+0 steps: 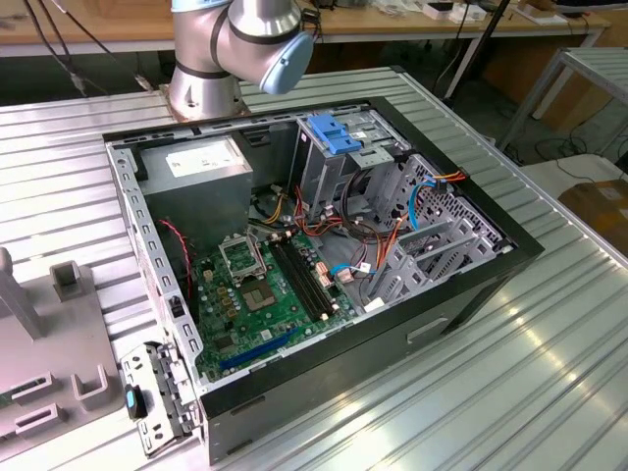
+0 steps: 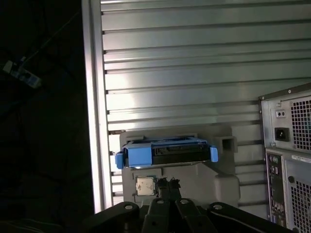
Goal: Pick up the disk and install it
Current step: 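Reach for the disk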
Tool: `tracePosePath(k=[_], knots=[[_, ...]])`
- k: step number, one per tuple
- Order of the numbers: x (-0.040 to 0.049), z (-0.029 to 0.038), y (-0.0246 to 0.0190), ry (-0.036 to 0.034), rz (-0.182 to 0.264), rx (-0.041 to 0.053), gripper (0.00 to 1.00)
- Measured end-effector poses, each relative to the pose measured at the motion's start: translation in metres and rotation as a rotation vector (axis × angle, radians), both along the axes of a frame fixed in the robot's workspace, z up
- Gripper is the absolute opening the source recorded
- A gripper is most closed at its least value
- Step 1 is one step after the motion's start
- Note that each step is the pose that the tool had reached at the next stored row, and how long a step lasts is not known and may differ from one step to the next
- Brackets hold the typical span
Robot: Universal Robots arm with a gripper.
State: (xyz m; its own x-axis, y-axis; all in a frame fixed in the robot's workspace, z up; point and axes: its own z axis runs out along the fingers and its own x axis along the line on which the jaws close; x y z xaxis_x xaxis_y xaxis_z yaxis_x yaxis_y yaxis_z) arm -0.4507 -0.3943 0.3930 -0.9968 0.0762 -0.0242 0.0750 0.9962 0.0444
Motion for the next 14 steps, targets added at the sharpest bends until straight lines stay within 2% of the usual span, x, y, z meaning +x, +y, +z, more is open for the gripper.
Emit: tracePosePath(k=[2, 3, 5, 14], knots=[[-0.0057, -0.0004, 0.0022, 0.0000, 0.000, -0.0001, 0.11], [-0.0115, -0.0010, 0.0046, 0.0000, 0.000, 0.0000, 0.11], [-0.0154, -0.0015, 0.0065, 0.0000, 0.000, 0.0000, 0.11], [-0.0172, -0.0015, 0.0070, 0.0000, 0.000, 0.0000, 0.11]])
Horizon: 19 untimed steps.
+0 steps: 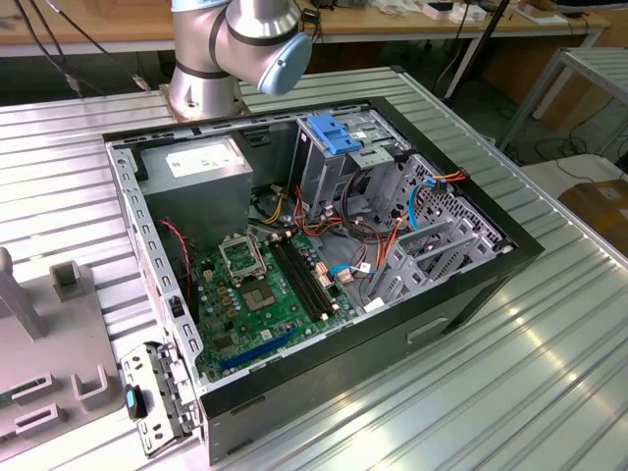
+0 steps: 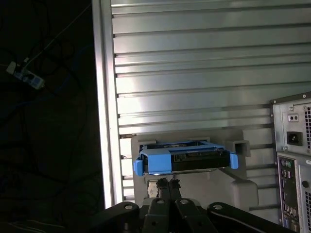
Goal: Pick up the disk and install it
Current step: 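Reach for the disk, then pick up the disk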
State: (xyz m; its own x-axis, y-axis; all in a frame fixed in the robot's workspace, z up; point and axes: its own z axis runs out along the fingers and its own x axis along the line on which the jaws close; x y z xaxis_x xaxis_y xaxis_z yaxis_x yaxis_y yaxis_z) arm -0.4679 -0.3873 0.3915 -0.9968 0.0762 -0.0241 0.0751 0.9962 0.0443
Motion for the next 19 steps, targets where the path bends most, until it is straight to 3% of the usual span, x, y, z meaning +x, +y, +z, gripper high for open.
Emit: tracePosePath(k=[8, 11, 15, 19], knots=[[-0.0001, 0.0000, 0.0000, 0.0000, 0.000, 0.0000, 0.11], [-0.0002, 0.0000, 0.0000, 0.0000, 0.026, 0.0000, 0.11], [-0.0002, 0.0000, 0.0000, 0.0000, 0.171, -0.0001, 0.11], [-0.0001, -0.0001, 0.0000, 0.0000, 0.279, -0.0004, 0.11]])
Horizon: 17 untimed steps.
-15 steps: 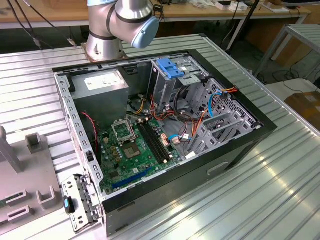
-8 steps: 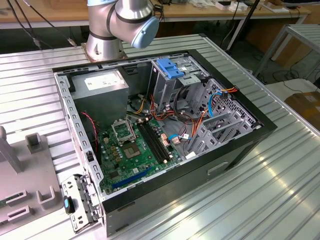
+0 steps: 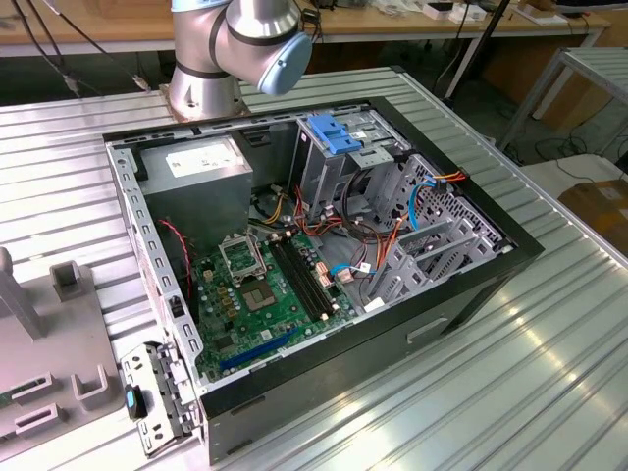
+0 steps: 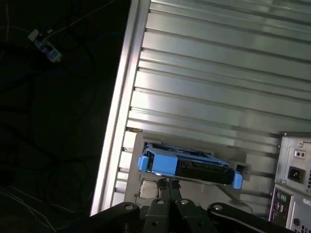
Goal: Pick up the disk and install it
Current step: 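Pick up the disk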
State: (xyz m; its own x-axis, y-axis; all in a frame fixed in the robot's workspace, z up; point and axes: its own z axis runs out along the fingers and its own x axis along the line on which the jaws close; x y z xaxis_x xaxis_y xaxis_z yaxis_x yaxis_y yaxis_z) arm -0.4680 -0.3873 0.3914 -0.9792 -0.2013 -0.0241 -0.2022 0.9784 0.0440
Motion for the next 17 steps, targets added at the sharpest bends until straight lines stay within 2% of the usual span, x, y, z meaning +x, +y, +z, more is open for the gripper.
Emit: tracePosePath(k=[5, 9, 14, 15, 17], knots=[[0.0000, -0.0001, 0.0000, 0.0000, 0.104, -0.0007, 0.11], [0.0000, -0.0004, 0.0000, 0.0000, 0.291, -0.0023, 0.11], [0.0000, -0.0005, -0.0001, 0.0003, 0.392, -0.0051, 0.11], [0.0000, -0.0005, 0.0000, 0.0004, 0.435, -0.0062, 0.11], [0.0000, -0.0006, 0.0000, 0.0002, 0.480, -0.0064, 0.11]])
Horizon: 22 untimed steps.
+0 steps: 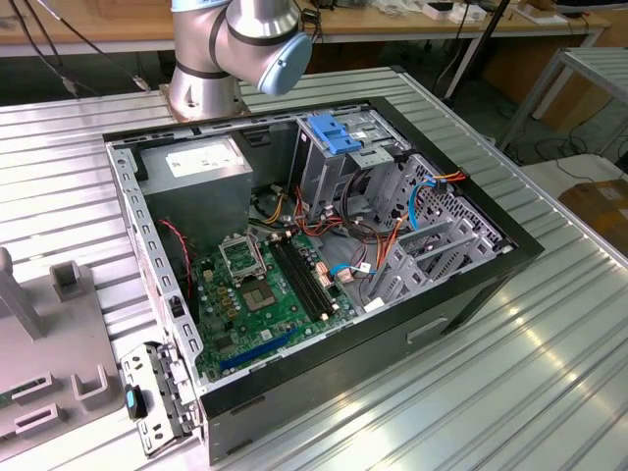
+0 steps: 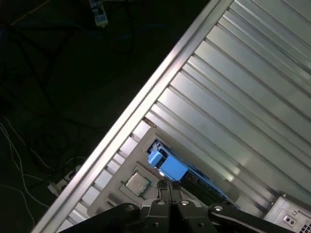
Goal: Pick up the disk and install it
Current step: 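Pick up the disk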
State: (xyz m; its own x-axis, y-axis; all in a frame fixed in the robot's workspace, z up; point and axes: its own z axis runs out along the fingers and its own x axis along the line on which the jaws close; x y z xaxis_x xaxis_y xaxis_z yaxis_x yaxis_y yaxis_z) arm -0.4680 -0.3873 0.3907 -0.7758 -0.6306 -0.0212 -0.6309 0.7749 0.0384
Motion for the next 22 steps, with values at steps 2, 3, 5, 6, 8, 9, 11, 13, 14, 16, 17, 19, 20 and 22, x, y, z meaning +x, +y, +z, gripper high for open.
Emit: tracePosePath(k=[2, 3, 5, 6, 8, 9, 11, 13, 14, 16, 17, 19, 20, 22], knots=[[0.0000, 0.0000, 0.0000, 0.0001, 0.050, -0.0005, 0.11], [0.0000, -0.0001, 0.0000, 0.0001, 0.067, -0.0006, 0.11], [0.0000, -0.0001, 0.0000, 0.0001, 0.122, -0.0012, 0.11], [0.0001, -0.0001, 0.0000, 0.0000, 0.153, -0.0019, 0.11], [0.0000, -0.0002, 0.0000, 0.0002, 0.218, -0.0042, 0.11], [0.0000, -0.0002, 0.0000, 0.0002, 0.235, -0.0045, 0.11], [0.0000, -0.0002, 0.0000, 0.0002, 0.290, -0.0057, 0.11], [0.0000, -0.0003, 0.0000, 0.0003, 0.334, -0.0069, 0.11], [0.0000, -0.0003, 0.0000, 0.0003, 0.359, -0.0074, 0.11], [0.0000, -0.0004, 0.0000, 0.0003, 0.415, -0.0092, 0.11], [0.0000, -0.0004, 0.0000, 0.0004, 0.433, -0.0099, 0.11], [0.0000, -0.0004, 0.0000, 0.0006, 0.487, -0.0123, 0.11], [0.0000, -0.0005, 0.0000, 0.0006, 0.506, -0.0130, 0.11], [0.0000, -0.0005, 0.0000, 0.0007, 0.546, -0.0138, 0.11]])
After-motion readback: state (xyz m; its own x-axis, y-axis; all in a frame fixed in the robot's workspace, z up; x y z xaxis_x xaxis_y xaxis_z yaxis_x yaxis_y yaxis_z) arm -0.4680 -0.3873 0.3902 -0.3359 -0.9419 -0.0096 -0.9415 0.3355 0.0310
